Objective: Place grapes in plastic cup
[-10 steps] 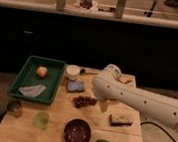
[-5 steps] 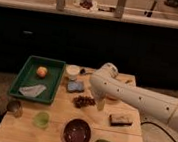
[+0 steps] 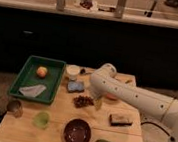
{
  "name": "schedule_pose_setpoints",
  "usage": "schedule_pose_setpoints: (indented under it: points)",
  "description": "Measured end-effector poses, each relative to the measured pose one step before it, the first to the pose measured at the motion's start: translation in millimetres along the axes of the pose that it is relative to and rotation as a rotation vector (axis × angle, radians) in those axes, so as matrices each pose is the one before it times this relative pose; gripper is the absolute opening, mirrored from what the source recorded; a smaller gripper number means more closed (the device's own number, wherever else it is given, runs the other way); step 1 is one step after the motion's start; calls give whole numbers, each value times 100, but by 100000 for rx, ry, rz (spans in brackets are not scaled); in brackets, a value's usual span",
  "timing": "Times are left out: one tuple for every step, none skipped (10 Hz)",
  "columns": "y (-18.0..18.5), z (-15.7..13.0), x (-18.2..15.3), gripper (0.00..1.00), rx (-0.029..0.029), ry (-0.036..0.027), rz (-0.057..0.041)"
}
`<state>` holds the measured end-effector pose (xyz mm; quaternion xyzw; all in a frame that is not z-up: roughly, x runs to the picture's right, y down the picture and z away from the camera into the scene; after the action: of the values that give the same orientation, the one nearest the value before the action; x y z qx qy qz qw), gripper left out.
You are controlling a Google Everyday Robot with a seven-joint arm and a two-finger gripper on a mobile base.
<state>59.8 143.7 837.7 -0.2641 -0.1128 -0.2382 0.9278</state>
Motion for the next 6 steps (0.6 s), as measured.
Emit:
schedule_pose_setpoints:
  points:
    - [-2, 538, 133, 80, -207, -607, 108]
    - [16, 680, 131, 80, -322, -1023, 352]
    - [-95, 414, -136, 80, -245, -926, 59]
    - [-85, 350, -166, 80, -229, -787, 20]
    - [-112, 447, -183, 80, -382, -851, -147]
    - [-85, 308, -4, 80, -322, -442, -250]
